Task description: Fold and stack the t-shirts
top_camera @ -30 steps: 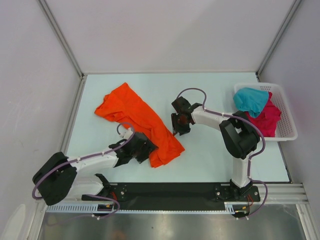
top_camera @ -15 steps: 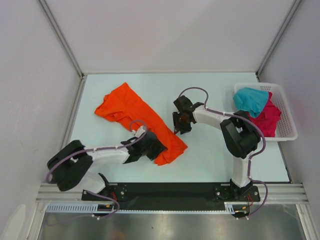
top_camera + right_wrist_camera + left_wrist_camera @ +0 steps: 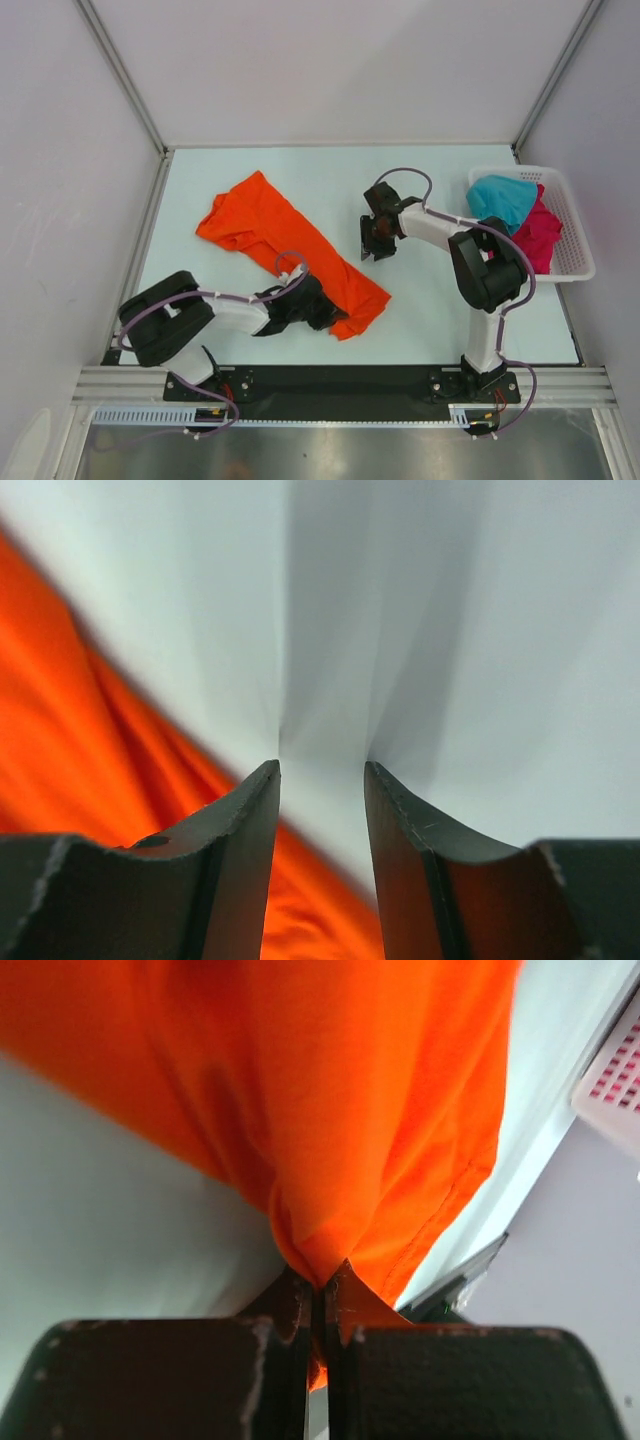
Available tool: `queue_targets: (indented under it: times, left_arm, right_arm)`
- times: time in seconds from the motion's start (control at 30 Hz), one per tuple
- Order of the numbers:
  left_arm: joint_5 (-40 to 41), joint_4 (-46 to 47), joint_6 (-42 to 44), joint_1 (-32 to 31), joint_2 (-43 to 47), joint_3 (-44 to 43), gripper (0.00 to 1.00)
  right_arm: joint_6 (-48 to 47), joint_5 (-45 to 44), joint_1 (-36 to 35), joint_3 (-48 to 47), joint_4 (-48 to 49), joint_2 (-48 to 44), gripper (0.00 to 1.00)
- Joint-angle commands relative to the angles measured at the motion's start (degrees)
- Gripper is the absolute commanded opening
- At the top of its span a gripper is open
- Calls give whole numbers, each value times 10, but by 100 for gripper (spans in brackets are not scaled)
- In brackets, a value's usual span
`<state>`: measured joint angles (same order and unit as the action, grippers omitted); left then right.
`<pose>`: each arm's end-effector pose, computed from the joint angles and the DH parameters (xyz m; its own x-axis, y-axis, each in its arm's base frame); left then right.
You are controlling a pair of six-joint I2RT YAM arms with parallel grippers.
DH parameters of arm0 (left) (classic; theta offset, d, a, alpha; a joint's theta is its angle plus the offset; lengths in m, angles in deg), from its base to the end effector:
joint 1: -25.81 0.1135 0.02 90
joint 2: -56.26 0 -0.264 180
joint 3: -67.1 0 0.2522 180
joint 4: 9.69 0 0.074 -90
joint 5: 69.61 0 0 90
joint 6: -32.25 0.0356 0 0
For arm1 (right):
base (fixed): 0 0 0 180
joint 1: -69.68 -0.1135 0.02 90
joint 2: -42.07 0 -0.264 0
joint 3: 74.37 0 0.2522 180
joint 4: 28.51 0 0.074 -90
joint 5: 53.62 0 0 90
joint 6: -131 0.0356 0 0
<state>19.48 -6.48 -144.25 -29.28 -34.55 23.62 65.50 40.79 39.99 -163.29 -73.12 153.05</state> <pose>0.1560 -0.2245 0.1157 -0.8493 -0.5270 -0.0328 -0.3472 0.6042 -0.7172 0.3389 0.1964 0.1647 -0.9416 -0.0609 -0.3311 -0.1427 0.9630 0.2285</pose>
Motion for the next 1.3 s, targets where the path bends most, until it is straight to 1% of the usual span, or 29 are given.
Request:
queue_targets:
  times: [0.0,0.03,0.1,0.13,0.2,0.27,0.3,0.33,0.4,0.47,0.5,0.57,0.6,0.63,0.73,0.83,0.9,1.1,1.2,1.27]
  left_arm:
    - [-38,-25,-38,-27,67,81,0]
    - [-37,-29,-45,-30,102,104,0]
    - [-21,-54,-60,-40,136,129,0]
    - [-14,-81,-61,-42,174,134,0]
    - [3,-112,-63,-42,208,142,0]
    - [8,-155,-63,-42,253,146,0]
    - [31,-165,-65,-42,266,150,0]
    - [35,-190,-67,-42,278,152,0]
    - [40,-207,-74,-42,316,163,0]
    - [47,-234,-84,-42,344,172,0]
    - [49,-243,-89,-41,374,185,0]
    - [57,-272,-98,-42,406,194,0]
    - [60,-286,-102,-42,440,200,0]
    - [68,-314,-104,-42,455,204,0]
    - [76,-356,-111,-41,514,212,0]
    - [80,-379,-118,-41,548,222,0]
    - [78,-382,-121,-42,553,225,0]
    - [74,-379,-119,-41,541,222,0]
    - [73,-377,-113,-41,537,220,0]
    - [73,-376,-114,-42,540,221,0]
  right_arm:
    - [-23,0,8,-51,-25,-3,45]
    - [-26,2,8,-60,-33,5,45]
    - [-28,7,5,-95,-40,16,45]
    - [-29,9,2,-107,-46,29,45]
    - [-30,28,-1,-150,-45,44,46]
    - [-28,70,-3,-179,-35,74,46]
    - [-25,81,-3,-215,-33,90,46]
    - [-23,91,-4,-233,-31,103,46]
    - [-16,123,-7,-287,-23,146,47]
    - [-3,157,-8,-320,-16,187,48]
    - [0,170,-9,-343,-3,200,49]
    - [11,207,-11,-365,8,225,50]
    - [21,219,-11,-373,22,248,50]
    - [27,229,-12,-384,30,257,50]
    - [51,263,-12,-397,62,288,50]
    - [80,298,-15,-408,95,317,51]
    - [92,321,-19,-426,111,332,52]
    - [126,355,-45,-478,134,383,54]
    - [146,367,-53,-492,152,405,54]
    - [158,380,-54,-494,163,417,53]
